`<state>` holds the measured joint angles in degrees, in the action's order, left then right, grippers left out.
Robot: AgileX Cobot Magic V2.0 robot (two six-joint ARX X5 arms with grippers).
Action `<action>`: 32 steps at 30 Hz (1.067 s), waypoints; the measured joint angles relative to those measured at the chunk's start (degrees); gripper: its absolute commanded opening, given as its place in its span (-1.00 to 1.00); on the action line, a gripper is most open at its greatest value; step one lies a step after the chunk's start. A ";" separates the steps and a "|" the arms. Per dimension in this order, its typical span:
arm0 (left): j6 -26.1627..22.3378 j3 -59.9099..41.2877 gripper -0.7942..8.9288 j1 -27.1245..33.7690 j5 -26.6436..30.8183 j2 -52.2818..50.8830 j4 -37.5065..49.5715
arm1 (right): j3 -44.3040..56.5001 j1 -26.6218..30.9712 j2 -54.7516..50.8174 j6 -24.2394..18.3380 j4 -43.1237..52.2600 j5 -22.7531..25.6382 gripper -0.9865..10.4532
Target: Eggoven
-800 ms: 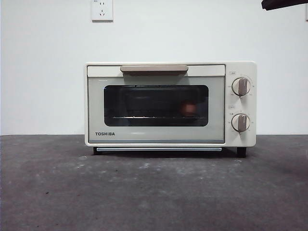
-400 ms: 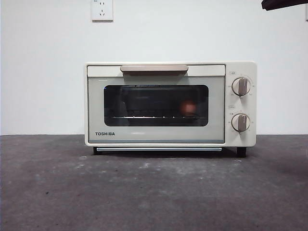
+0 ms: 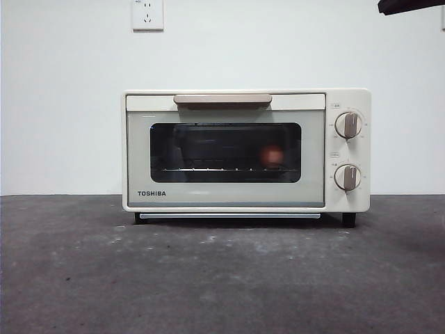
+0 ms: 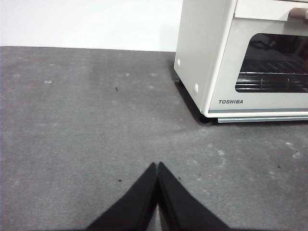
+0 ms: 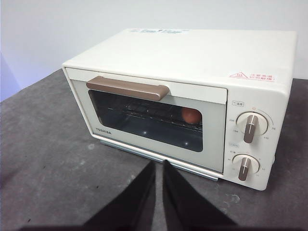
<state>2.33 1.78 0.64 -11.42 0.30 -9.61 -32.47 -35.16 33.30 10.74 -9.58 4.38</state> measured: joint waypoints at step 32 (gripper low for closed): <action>0.00 0.00 -0.82 0.00 -0.02 0.00 0.00 | 30.25 35.21 -30.49 -9.46 11.08 -4.35 -0.82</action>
<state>2.33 1.78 0.64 -11.44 0.30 -9.61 -2.22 0.05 2.81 1.28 1.50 0.03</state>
